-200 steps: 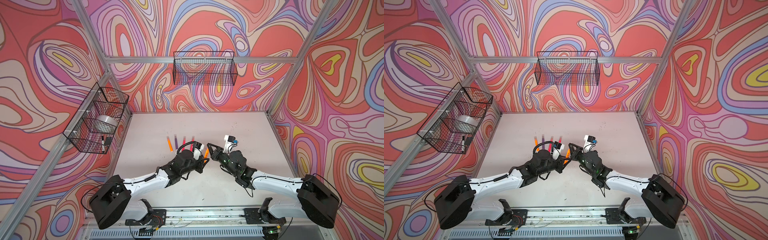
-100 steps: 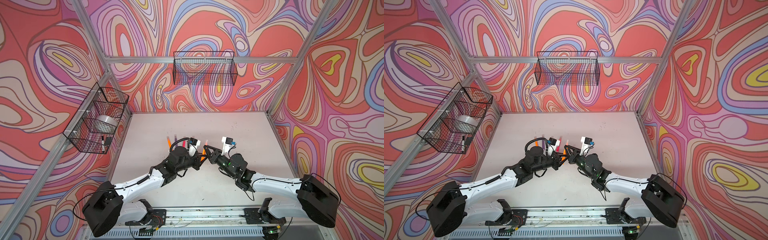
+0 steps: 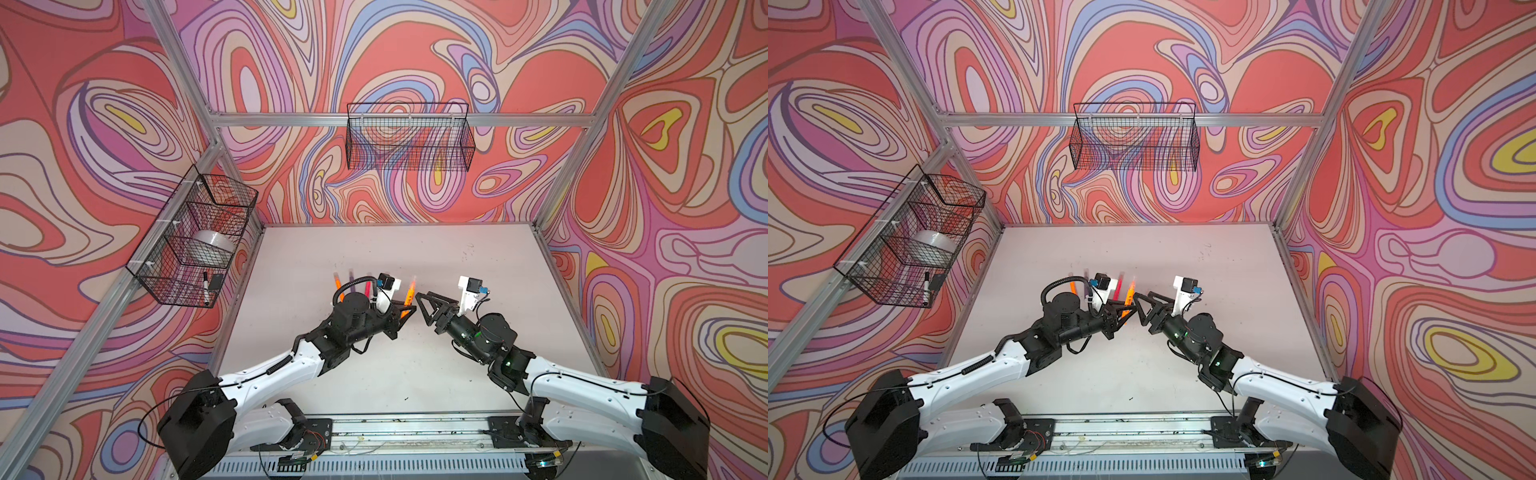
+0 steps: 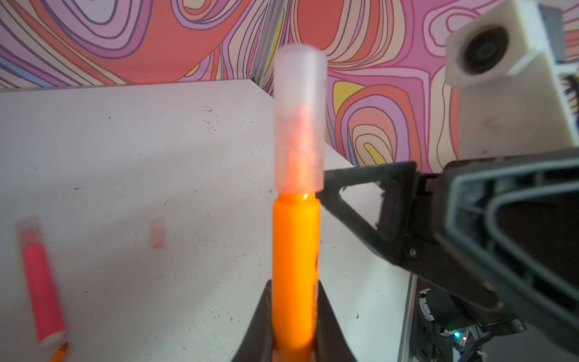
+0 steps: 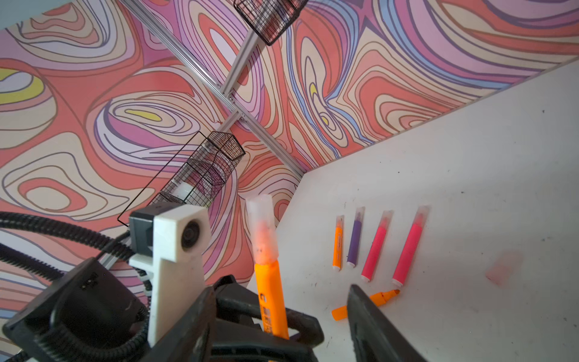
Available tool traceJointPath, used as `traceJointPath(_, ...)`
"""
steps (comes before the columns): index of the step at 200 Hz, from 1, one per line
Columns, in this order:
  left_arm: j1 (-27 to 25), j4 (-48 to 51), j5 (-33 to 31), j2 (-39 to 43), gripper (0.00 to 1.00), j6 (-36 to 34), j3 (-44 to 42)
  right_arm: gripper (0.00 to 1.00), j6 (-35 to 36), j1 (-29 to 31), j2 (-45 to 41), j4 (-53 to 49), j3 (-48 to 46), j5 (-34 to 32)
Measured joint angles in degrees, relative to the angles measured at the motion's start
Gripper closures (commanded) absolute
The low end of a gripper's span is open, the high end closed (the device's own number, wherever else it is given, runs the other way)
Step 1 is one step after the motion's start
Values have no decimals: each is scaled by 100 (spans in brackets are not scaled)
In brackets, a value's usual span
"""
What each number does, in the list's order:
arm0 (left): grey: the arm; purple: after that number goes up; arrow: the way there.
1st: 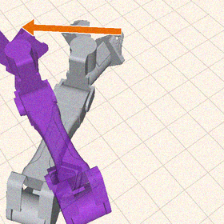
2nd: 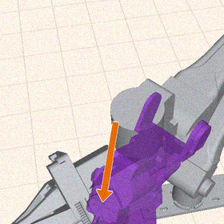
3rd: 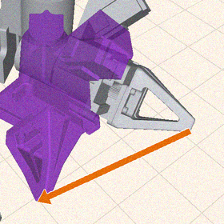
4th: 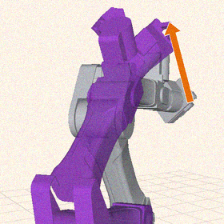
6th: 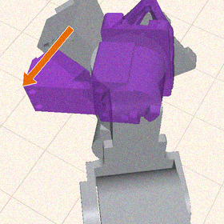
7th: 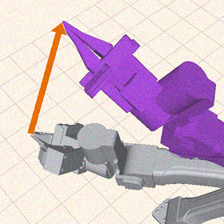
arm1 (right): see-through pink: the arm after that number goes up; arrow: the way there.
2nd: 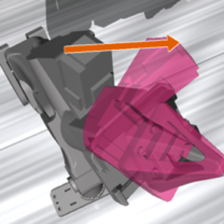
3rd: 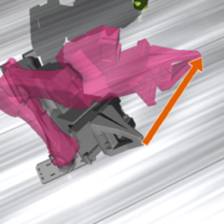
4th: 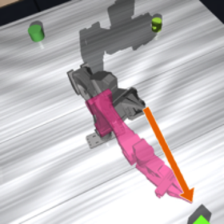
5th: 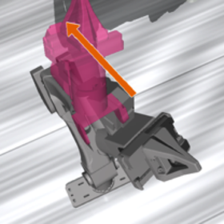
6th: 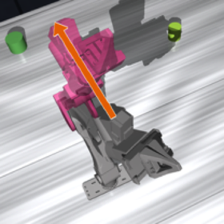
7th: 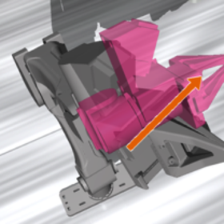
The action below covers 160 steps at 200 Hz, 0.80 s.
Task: Insert the pens into the pen caps
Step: 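Lower the cap onto the marker tip and release it with the right gripper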
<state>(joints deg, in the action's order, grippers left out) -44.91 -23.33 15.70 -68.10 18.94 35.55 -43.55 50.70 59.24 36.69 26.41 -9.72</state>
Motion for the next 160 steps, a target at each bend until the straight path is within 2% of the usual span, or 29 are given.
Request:
traceJointPath(43, -402, -2, -470, 201, 100, -743, -354, 31, -24, -2, -42, -715, 459, -192)
traceJointPath(64, -450, -4, -577, 334, 100, -951, -525, 36, -39, -2, 133, -846, 647, -232)
traceJointPath(100, -479, -59, -728, 459, 100, -1154, -702, 46, -52, -2, 396, -1043, 837, -201)
traceJointPath(160, -542, -50, -833, 422, 100, -1298, -763, 51, -42, -2, 732, -1152, 1189, -7)
